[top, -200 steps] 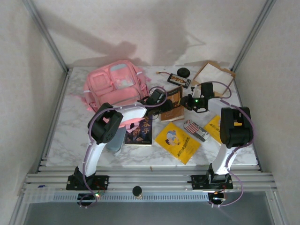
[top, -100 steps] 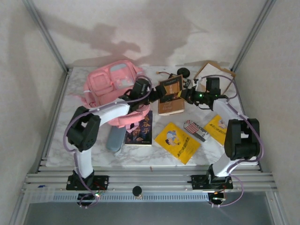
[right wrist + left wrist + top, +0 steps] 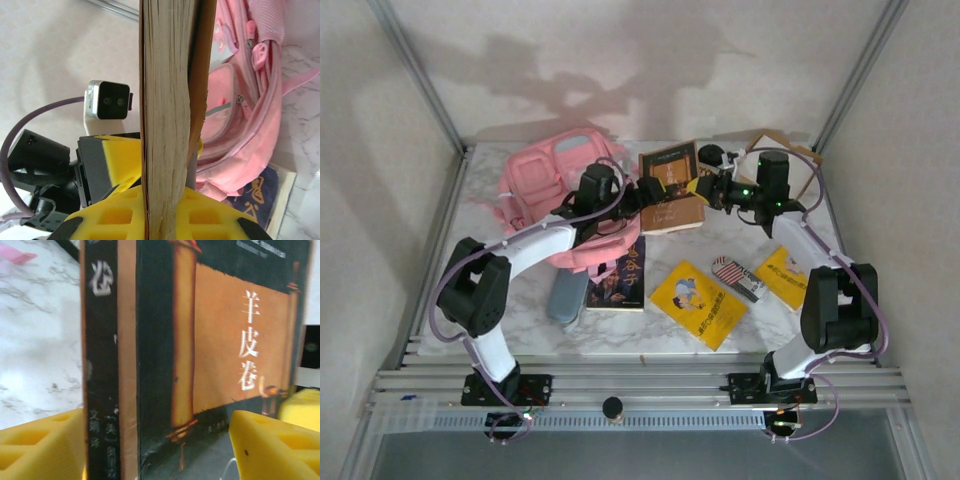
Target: Pack books, pencil case, and school supplies into a backpack
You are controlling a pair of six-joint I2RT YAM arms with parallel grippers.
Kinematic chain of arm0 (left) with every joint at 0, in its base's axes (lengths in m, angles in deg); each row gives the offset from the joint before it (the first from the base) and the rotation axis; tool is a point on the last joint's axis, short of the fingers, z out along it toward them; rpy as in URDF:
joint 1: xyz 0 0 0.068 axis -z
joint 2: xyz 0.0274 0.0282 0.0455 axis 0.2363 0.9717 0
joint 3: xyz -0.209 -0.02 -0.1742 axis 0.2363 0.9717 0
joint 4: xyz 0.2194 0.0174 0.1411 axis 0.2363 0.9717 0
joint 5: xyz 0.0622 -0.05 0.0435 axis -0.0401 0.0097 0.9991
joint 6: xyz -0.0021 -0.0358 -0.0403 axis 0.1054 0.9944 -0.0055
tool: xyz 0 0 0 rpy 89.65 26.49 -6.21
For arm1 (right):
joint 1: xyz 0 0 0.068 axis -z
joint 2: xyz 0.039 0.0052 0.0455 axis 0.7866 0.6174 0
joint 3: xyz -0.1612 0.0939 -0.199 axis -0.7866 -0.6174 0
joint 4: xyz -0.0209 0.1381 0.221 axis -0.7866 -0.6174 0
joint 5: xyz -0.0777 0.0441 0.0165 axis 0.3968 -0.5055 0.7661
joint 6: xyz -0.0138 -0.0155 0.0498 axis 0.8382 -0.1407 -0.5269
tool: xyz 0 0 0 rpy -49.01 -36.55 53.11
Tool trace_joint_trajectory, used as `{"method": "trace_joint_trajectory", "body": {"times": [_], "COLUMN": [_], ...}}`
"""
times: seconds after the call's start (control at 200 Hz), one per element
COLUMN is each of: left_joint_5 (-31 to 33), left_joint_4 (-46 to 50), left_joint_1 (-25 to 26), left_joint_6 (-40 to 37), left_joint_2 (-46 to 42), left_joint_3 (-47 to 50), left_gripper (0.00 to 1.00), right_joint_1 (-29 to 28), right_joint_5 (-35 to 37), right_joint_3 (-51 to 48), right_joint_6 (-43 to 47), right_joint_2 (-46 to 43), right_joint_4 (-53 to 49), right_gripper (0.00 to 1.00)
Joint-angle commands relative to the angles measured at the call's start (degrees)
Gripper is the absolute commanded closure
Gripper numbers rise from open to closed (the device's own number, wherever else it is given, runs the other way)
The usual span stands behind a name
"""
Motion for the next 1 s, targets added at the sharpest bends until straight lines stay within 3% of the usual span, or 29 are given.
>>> {"method": "trace_joint_trajectory", "body": {"times": [0.0,0.115,0.27,0.431,0.516,0.651,0.836,0.996], "left_joint_5": [-5.5,-6.8,-6.5,-5.4,-4.8,-1.0,5.9,11.4], "left_joint_4": [-7.6,-13.1,-12.4,-12.8,-15.0,-20.9,-33.6,-36.8], "left_joint_1": [0.2,0.0,0.0,0.0,0.0,0.1,1.4,3.5], "left_joint_6": [3.4,6.2,5.7,6.9,8.7,13.1,20.8,22.7], "left_joint_2": [-4.0,-6.3,-8.3,-8.9,-9.0,-9.6,-7.9,-5.2], "left_joint_3": [2.7,6.1,6.8,6.9,6.9,7.3,7.4,3.7], "left_gripper": [0.36,0.48,0.68,0.89,1.0,1.0,1.0,1.0], "right_joint_1": [-1.0,-0.9,-1.1,-1.1,-1.1,0.6,4.5,3.4], "right_joint_5": [-4.2,-3.0,-2.2,0.4,2.3,4.9,8.6,12.0], "right_joint_3": [2.9,3.6,5.2,7.5,8.4,7.6,-3.3,-11.6], "right_joint_6": [-2.3,-0.2,1.2,4.0,5.1,4.6,-7.1,-20.6], "right_joint_2": [-1.0,-0.5,0.1,-0.1,-0.7,-3.5,-12.8,-20.6], "right_joint_4": [5.2,2.7,0.3,-4.1,-6.2,-7.7,0.3,11.5], "right_gripper": [0.94,0.94,0.89,0.76,0.62,0.39,0.02,0.01]}}
